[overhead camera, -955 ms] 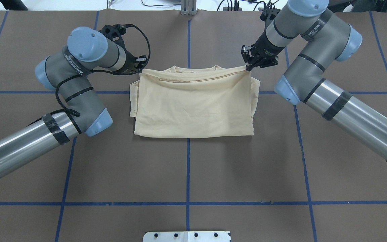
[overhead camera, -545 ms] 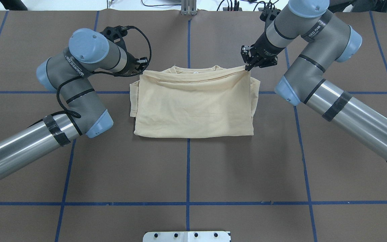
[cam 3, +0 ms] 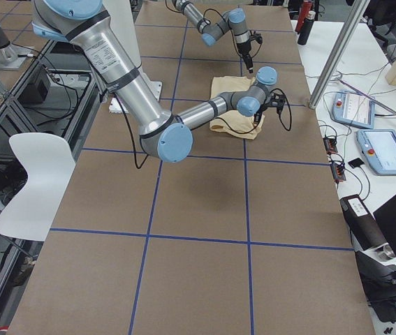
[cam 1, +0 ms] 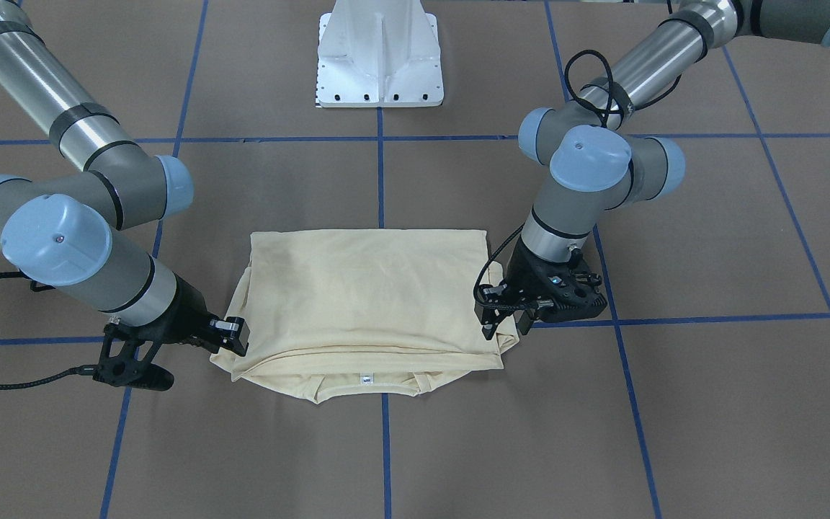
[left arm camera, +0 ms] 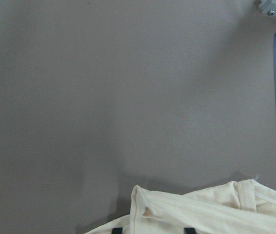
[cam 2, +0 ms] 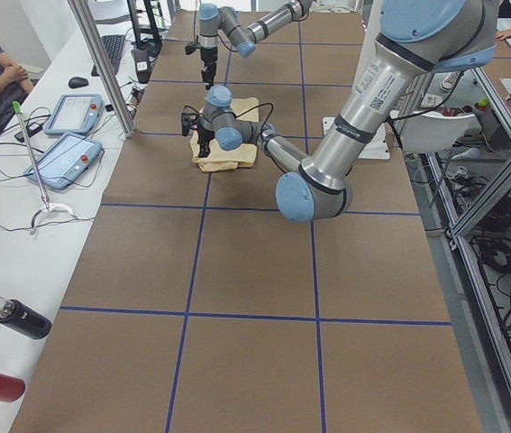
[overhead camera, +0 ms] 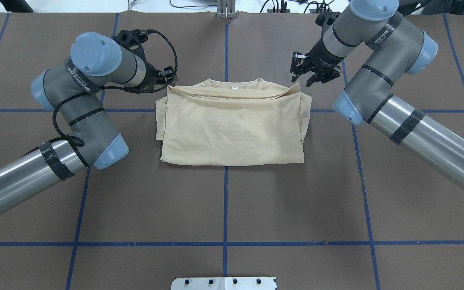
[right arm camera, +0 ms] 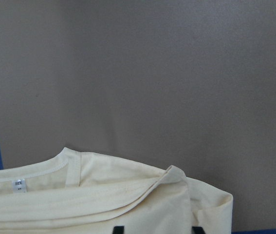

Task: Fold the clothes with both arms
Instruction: 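Open both grippers and raise them away from the folded shirt, then move the right gripper down to the folded shirt's side edge and grasp it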

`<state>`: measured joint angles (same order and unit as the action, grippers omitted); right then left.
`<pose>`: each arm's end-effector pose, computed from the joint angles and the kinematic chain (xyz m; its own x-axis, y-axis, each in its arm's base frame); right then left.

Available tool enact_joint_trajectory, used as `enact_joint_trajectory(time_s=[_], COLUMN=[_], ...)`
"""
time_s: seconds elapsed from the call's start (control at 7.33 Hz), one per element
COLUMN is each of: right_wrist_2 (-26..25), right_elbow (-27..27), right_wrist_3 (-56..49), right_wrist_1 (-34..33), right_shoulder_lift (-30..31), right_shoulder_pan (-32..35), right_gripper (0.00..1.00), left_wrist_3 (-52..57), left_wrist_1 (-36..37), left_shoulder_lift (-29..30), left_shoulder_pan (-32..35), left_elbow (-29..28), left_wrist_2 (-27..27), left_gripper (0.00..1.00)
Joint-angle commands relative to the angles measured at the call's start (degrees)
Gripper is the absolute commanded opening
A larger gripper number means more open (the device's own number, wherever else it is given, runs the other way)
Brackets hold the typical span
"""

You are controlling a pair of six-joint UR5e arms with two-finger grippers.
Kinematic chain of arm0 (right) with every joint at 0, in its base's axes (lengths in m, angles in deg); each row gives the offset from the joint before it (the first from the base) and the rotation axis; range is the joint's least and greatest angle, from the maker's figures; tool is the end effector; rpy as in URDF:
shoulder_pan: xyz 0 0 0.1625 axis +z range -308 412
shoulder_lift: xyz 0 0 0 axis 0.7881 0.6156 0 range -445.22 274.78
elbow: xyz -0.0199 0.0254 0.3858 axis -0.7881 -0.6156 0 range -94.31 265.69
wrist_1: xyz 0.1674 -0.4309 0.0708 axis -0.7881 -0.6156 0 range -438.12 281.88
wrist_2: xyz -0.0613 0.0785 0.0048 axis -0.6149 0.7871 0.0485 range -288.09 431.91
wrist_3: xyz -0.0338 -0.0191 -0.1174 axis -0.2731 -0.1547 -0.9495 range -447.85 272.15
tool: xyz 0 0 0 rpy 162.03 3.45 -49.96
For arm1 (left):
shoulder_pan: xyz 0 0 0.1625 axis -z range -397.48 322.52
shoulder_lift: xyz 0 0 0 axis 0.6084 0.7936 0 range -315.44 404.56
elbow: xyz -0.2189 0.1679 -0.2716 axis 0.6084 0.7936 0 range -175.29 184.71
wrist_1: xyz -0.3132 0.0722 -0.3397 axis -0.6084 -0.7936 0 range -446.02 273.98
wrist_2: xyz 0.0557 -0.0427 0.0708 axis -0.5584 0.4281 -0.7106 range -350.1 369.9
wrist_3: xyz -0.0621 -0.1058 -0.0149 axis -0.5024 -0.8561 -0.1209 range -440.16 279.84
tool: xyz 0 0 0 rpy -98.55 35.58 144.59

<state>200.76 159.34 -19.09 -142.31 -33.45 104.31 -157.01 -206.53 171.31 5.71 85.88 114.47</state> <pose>-0.4413 -0.6623 0.2906 0.5039 0.1909 0.8424 -0.1611 0.9789 -0.1255 0.5002 -0.6095 0.2404 0.4868 -0.1547 -0.8597 0.4059 0.9116 0.0658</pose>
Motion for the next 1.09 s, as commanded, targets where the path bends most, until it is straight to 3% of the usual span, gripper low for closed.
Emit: enact_joint_trajectory(time_s=[0.0, 0.27, 0.41, 0.68, 0.95], right_wrist_2=[3.59, 2.21, -1.54, -5.52, -6.23], right_elbow=[6.62, 15.69, 18.51, 19.77, 19.86], right_wrist_3=[0.66, 6.0, 8.9, 9.2, 9.2], right_wrist_1=[-0.58, -0.67, -0.67, -0.67, -0.67], right_shoulder_lift=[3.66, 10.43, 12.81, 16.15, 17.48], right_shoulder_pan=[-0.18, -4.03, -7.88, -12.47, -14.77], right_gripper=[1.0, 1.0, 1.0, 0.99, 0.99], left_wrist_3=[0.03, 0.02, -0.06, -0.59, -0.77], left_wrist_1=[1.85, 3.52, 4.84, 6.08, 6.08], left_shoulder_lift=[-0.55, -1.07, -1.16, -1.51, -1.78], left_shoulder_pan=[0.05, 0.05, 0.14, -0.04, -0.12], left_elbow=[3.11, 5.66, 7.41, 9.7, 10.5], left_wrist_2=[0.02, 0.02, 0.02, -0.06, -0.06], left_gripper=[0.99, 0.99, 0.99, 0.99, 0.99])
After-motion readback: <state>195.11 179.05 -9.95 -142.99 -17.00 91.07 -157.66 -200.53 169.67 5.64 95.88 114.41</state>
